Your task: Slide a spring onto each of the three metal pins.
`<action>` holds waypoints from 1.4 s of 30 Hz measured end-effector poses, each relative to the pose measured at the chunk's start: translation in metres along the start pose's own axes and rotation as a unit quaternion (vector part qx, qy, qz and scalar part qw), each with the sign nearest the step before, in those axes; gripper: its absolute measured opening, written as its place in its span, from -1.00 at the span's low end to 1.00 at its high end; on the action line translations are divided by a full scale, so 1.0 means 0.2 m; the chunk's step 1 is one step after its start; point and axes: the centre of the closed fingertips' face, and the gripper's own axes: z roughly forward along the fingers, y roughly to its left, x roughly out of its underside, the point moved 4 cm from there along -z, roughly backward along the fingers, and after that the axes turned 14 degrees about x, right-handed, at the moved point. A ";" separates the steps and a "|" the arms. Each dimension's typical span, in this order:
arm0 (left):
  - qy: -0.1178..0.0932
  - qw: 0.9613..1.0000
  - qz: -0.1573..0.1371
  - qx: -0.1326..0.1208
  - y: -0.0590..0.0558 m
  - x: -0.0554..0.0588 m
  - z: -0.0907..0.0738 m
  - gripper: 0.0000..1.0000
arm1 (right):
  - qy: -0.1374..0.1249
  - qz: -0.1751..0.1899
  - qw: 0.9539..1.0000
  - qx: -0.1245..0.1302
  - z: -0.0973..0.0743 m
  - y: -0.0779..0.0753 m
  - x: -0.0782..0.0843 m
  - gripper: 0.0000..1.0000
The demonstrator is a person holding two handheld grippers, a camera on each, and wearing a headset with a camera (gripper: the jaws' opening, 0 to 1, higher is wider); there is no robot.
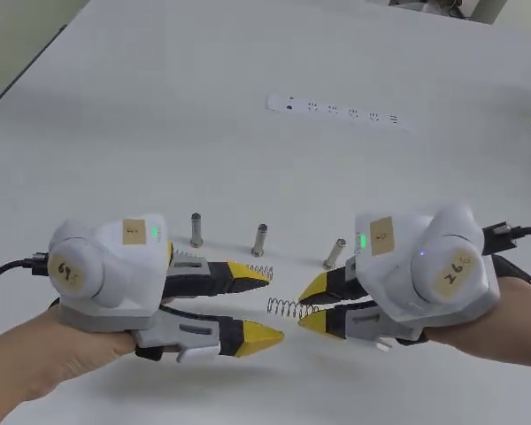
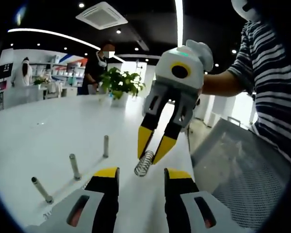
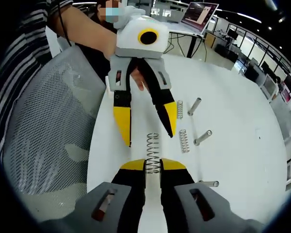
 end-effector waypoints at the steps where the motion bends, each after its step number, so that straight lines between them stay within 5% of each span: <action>1: 0.004 1.000 0.004 0.003 0.00 0.00 0.01 -0.44 | -0.002 0.001 1.000 0.000 0.00 0.00 0.00 -0.85; 17: 0.005 1.000 0.018 0.022 -0.02 -0.02 0.04 -0.92 | -0.004 -0.016 1.000 -0.001 -0.03 0.00 -0.01 -0.85; 42: 0.023 0.998 0.017 0.062 -0.04 -0.04 0.04 -0.97 | -0.019 0.048 0.999 -0.003 -0.05 0.02 0.05 -0.69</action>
